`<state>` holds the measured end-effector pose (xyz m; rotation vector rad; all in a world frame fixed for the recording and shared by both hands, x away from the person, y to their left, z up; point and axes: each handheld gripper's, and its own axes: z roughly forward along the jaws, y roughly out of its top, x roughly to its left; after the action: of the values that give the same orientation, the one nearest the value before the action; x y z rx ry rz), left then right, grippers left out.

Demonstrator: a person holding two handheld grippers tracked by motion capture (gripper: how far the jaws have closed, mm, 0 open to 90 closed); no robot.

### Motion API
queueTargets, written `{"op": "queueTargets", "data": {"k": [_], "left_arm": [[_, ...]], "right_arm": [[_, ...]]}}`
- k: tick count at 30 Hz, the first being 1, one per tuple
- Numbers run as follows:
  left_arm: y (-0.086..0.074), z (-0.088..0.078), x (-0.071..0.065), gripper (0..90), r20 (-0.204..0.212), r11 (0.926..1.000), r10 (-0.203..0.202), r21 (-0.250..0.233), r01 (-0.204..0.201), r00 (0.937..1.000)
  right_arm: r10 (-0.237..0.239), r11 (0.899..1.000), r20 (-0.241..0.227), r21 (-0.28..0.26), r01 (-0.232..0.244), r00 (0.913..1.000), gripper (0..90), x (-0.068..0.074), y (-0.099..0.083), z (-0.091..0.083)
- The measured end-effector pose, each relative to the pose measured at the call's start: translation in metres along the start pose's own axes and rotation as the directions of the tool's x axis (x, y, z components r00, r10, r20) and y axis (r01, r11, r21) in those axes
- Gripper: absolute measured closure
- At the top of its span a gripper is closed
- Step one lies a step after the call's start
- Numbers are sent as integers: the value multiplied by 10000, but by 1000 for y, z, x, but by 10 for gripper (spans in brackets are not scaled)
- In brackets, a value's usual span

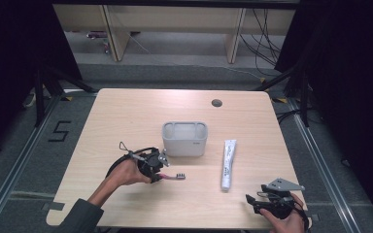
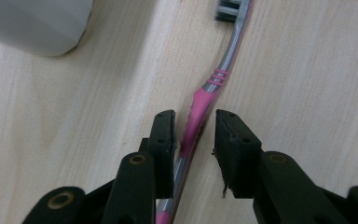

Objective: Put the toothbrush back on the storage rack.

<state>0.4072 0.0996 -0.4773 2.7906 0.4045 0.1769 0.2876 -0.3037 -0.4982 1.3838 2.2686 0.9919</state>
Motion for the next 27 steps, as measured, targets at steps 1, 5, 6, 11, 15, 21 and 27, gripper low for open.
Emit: {"op": "queueTargets", "data": {"k": [1,5,6,11,15,21,27], "left_arm": [[0,0,0,687,26,10000,7,37,-7,10000],[3,3,1,706,191,9995,-97,299,91,9998],[4,3,1,708,235,9995,-75,308,68,9997],[8,6,1,729,388,9972,-352,667,326,9986],[10,6,0,750,439,9952,-493,872,453,9978],[10,6,3,771,489,9945,-491,952,442,9976],[9,5,2,797,518,9933,-517,1063,460,9973]], "right_arm": [[-99,9999,101,-80,100,9999,278,-1,0,0],[-89,9999,63,-84,90,9999,278,-1,0,0],[-87,9999,67,-80,88,9999,277,-1,0,0],[-272,9995,80,-134,273,9996,277,-3,0,1],[-256,9996,100,-143,258,9996,278,-3,0,0],[-253,9995,34,-170,253,9997,278,-3,0,1],[-246,9995,62,-172,247,9997,280,-3,0,0]]}}
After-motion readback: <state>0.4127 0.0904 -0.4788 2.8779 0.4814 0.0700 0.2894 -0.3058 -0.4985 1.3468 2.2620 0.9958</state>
